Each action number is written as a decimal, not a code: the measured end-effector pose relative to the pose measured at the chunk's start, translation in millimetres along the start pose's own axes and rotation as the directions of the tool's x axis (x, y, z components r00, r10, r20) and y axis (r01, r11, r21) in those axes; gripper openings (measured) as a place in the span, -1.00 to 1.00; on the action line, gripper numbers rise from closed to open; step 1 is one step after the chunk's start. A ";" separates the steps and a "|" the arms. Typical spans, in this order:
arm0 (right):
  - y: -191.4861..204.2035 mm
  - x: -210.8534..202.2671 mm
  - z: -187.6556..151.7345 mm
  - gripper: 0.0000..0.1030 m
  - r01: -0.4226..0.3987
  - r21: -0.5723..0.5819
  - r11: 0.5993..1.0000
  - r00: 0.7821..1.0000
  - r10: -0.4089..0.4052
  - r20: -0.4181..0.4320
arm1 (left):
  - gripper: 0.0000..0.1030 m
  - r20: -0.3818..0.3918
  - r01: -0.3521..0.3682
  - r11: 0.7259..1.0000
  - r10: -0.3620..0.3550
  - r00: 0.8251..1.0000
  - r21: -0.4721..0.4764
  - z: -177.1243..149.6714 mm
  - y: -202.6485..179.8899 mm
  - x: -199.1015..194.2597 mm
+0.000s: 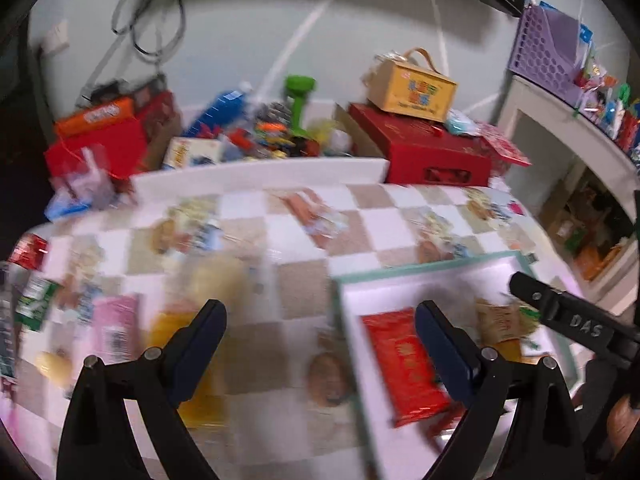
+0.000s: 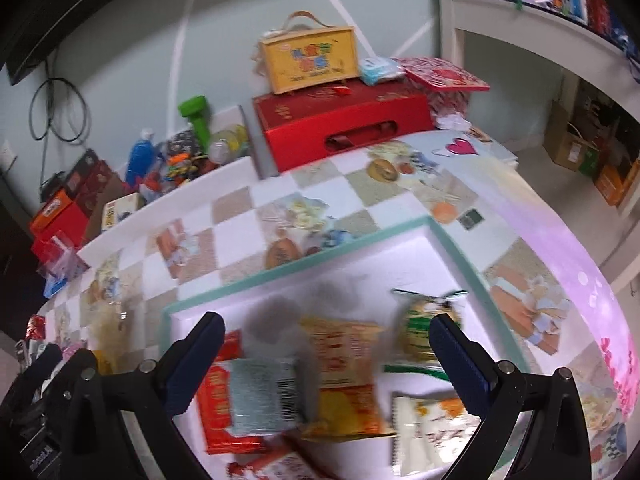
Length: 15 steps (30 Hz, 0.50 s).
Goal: Organize snacks
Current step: 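Move both open tools back over the remaining snacks on the table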
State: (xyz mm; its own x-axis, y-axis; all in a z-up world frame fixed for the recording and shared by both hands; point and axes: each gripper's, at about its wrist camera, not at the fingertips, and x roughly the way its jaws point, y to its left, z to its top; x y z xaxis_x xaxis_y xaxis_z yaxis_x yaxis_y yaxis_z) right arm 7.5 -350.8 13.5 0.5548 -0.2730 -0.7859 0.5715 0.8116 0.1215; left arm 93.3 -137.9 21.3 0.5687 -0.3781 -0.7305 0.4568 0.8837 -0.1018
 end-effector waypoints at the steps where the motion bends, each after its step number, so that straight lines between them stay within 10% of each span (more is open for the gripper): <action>1: 5.3 -0.3 -0.3 1.00 -0.011 -0.003 1.000 1.000 0.011 0.006 | 0.85 0.014 -0.020 1.000 0.020 1.000 -0.003 0.5 8.3 -4.4; 15: 88.5 -7.4 -11.2 1.00 -0.108 -0.114 0.988 0.993 0.114 0.041 | 0.85 0.035 -0.196 0.969 0.204 0.978 -0.152 -3.1 117.3 -37.0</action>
State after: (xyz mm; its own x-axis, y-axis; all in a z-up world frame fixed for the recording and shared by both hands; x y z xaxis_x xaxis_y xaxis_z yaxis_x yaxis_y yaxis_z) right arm 47.2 -271.2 23.3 0.6408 -0.2001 -0.7411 0.4355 0.8898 0.1362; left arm 123.7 -19.4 34.3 0.6734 -0.1998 -0.7117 0.2273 0.9721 -0.0578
